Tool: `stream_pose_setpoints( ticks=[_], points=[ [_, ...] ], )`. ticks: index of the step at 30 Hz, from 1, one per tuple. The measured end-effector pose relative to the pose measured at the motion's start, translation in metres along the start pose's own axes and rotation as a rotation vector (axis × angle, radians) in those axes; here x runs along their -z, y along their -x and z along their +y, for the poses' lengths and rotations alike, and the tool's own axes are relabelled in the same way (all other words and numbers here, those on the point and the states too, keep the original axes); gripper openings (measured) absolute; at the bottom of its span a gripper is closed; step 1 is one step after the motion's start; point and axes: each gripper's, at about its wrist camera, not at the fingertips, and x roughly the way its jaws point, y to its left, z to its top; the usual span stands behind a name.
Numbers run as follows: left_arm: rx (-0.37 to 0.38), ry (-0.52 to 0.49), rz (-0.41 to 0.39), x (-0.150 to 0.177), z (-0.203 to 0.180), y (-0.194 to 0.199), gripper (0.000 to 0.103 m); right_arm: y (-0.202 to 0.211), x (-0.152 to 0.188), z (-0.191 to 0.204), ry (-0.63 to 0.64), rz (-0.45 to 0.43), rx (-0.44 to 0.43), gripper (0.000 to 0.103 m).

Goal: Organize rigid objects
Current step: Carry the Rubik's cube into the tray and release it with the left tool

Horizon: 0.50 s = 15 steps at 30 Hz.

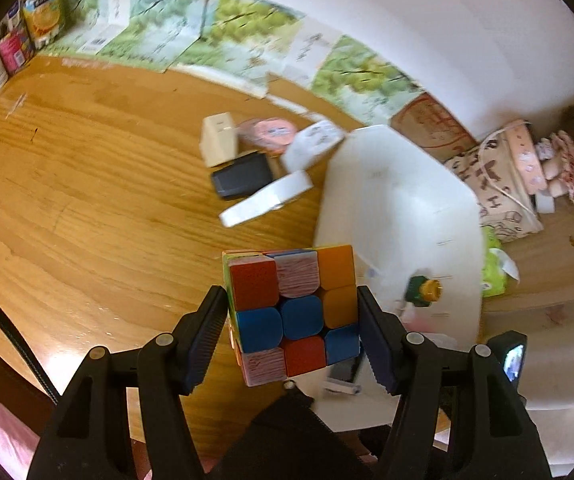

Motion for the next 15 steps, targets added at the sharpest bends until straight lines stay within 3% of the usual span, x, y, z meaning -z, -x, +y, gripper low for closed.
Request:
stream_pose_setpoints(
  ticks=[7,15],
  points=[
    [0.049,-0.051,-0.038,0.016,-0.038,0.007,0.068,0.007,0.001,0.010,0.106,-0.031,-0.013,0.008],
    [0.127,-0.149,0.013,0.032,-0.084,-0.007,0.068,0.018,0.008,0.015,0.163,-0.070,-0.033,0.008]
  ],
)
